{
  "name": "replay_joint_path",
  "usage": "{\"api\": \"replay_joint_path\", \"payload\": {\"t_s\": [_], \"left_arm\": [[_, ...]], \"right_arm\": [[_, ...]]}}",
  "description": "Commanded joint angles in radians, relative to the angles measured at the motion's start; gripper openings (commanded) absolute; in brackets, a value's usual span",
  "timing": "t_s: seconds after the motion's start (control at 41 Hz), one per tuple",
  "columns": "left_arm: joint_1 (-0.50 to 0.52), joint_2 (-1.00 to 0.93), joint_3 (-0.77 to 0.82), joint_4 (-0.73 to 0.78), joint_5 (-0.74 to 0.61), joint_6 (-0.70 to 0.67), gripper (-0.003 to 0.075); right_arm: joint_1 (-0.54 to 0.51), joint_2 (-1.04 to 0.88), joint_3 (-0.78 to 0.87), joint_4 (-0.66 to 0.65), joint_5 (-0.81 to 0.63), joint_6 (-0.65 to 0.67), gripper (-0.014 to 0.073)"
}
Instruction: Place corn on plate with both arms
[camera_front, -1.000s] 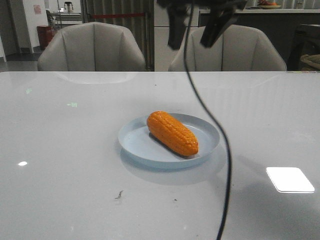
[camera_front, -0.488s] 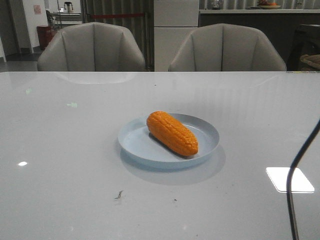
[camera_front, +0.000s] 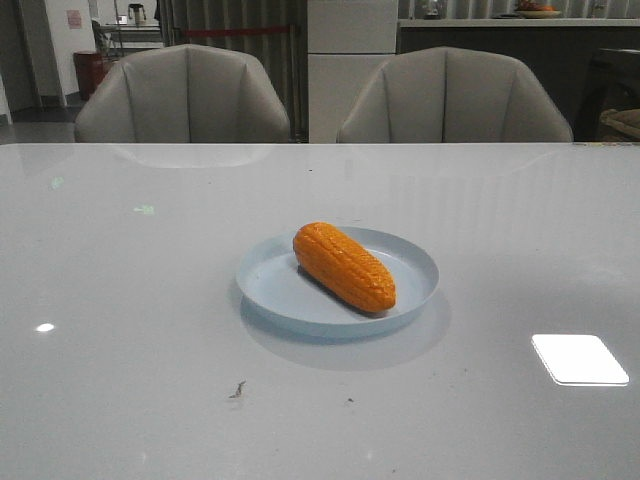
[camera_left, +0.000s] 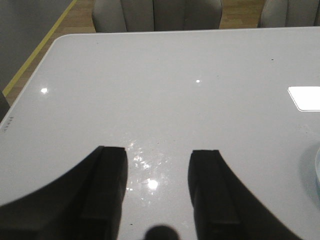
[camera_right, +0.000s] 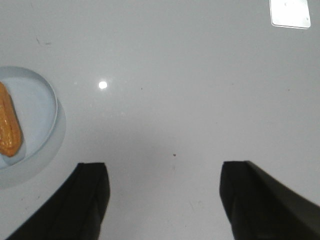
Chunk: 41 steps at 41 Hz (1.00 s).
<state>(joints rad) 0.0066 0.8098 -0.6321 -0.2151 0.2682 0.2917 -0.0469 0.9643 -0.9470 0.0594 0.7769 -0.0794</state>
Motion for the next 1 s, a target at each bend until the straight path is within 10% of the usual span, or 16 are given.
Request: {"api": "replay_joint_path", "payload": {"t_s": [0.0,0.683,0.976], "left_arm": [[0.001,-0.007,-0.028,-0.013,-0.073,-0.001,0.0368],[0.001,-0.007,-0.028,-0.013,-0.058,-0.001,0.0091],[0.001,-0.007,-0.028,-0.013,-0.058,-0.001,0.0094]], "right_arm": [[-0.007,-0.109,0.072,0.019,-0.131,-0.007,0.057],[-0.007,-0.218,0.177,0.023,-0.124,-0.007,0.057],[-0.007,-0.218,0.177,0.023,-0.124,-0.007,0.057]]}}
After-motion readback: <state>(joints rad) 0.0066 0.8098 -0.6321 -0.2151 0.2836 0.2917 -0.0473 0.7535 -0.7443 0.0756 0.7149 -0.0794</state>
